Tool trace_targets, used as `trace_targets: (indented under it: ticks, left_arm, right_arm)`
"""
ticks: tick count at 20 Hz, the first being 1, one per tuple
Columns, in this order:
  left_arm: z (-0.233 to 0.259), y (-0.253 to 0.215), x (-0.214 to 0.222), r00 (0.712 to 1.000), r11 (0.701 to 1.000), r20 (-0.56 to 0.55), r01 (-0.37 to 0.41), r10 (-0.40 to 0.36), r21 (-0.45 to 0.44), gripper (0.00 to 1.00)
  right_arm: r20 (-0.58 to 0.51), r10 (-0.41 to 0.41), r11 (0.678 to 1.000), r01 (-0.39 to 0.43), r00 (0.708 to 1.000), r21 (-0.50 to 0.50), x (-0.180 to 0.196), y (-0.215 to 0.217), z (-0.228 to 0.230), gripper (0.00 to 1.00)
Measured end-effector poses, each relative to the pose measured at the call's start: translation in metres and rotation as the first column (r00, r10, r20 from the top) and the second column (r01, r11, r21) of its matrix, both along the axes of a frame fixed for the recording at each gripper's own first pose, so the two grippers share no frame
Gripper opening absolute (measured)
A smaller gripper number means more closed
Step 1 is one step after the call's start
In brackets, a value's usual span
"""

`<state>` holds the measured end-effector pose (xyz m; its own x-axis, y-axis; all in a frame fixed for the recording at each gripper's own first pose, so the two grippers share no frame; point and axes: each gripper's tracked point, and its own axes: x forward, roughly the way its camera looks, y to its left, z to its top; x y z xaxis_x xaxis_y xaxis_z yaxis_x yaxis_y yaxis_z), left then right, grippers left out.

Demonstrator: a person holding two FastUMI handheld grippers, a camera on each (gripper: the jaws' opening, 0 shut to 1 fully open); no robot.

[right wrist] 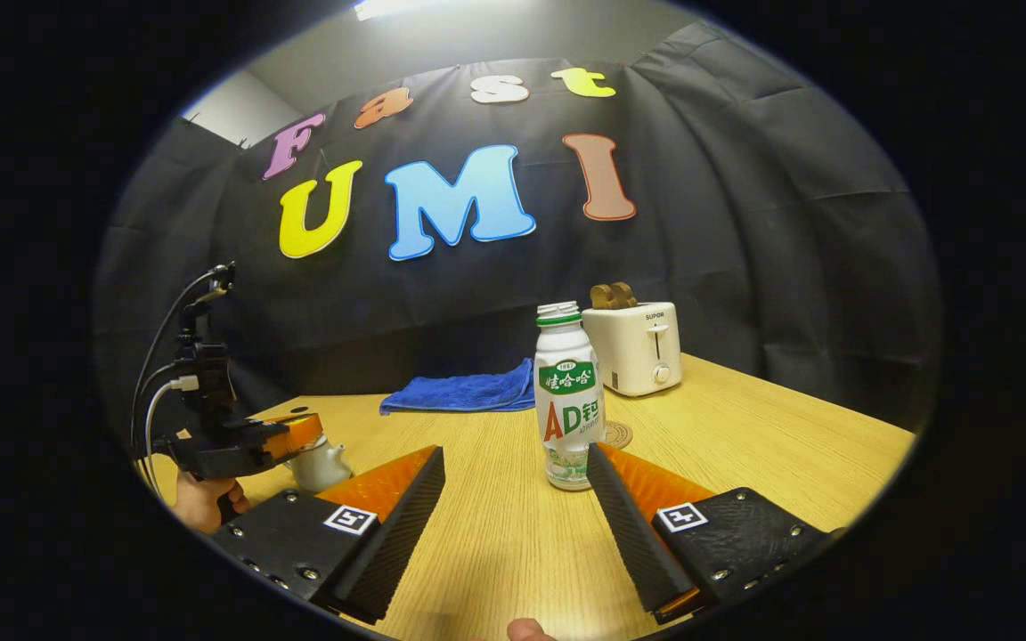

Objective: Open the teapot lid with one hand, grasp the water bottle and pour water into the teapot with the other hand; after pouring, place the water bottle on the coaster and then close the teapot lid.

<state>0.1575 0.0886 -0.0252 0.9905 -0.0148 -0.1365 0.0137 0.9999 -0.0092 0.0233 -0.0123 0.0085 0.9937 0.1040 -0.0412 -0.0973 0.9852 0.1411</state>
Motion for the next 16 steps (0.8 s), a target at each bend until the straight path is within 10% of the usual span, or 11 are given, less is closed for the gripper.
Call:
trace_targets:
  ticks: [16]
  left_arm:
    - [0.039, -0.012, -0.024, 0.992, 0.997, 0.111, 0.064, -0.059, -0.045, 0.12]
  right_arm:
    - [0.010, -0.100, 0.980, 0.100, 0.995, -0.174, 0.070, -0.050, 0.010, 0.99]
